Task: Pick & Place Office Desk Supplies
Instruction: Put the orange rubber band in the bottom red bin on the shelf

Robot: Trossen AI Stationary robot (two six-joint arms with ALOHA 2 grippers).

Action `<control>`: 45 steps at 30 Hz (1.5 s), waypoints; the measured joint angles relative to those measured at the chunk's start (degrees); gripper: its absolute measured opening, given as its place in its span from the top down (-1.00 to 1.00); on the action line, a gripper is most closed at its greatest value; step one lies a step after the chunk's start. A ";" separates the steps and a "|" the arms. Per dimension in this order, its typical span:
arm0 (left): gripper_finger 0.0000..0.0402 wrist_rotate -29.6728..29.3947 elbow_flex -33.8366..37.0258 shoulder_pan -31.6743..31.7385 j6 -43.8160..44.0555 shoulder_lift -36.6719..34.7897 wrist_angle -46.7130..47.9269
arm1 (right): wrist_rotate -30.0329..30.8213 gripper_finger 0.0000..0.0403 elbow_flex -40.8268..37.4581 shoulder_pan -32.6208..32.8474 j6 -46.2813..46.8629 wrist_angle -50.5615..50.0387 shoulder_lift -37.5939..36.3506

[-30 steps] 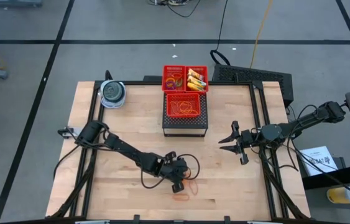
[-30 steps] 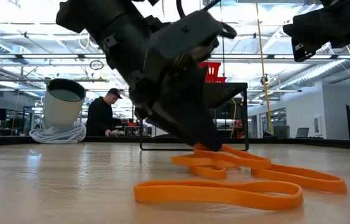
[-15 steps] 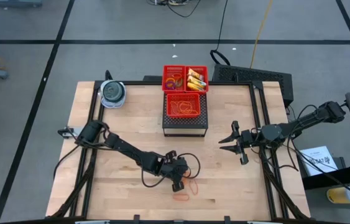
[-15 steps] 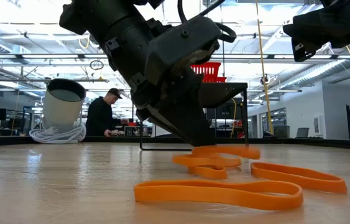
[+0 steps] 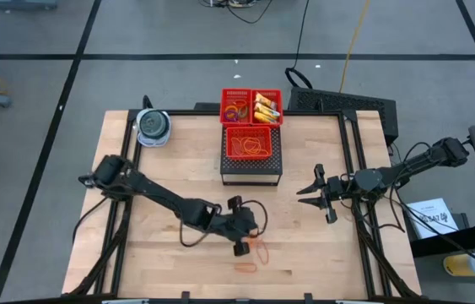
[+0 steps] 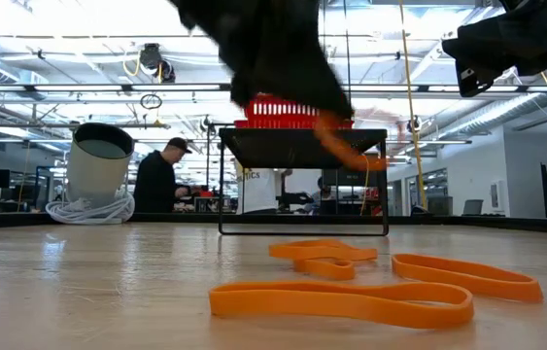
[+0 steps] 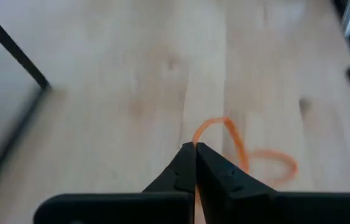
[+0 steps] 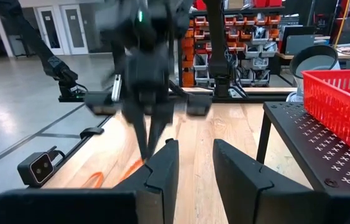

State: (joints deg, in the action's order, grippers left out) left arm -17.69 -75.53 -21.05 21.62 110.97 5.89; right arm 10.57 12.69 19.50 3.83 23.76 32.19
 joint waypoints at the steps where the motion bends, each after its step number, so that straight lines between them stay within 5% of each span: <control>1: 0.96 -1.23 -0.01 0.05 -1.21 -1.20 -0.13 | 0.00 0.56 0.00 0.00 -0.02 -0.01 0.02; 14: 0.92 -19.77 0.00 4.67 -20.83 -18.97 -0.10 | -0.04 0.56 0.01 0.01 0.12 0.00 0.02; 21: 0.95 -19.62 0.00 13.09 -24.03 -23.97 0.03 | -0.07 0.56 0.01 -0.01 0.40 0.03 0.01; 32: 0.94 -13.16 0.00 25.72 -17.26 -21.89 4.50 | -0.09 0.56 0.01 0.01 0.40 0.10 0.02; 45: 0.81 -12.13 0.02 28.75 -11.17 -18.30 7.70 | -0.11 0.56 0.02 0.00 0.03 -0.01 0.00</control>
State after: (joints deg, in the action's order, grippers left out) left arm -29.82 -75.50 7.70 10.44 92.66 13.59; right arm 10.46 12.71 19.50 3.86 23.75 32.19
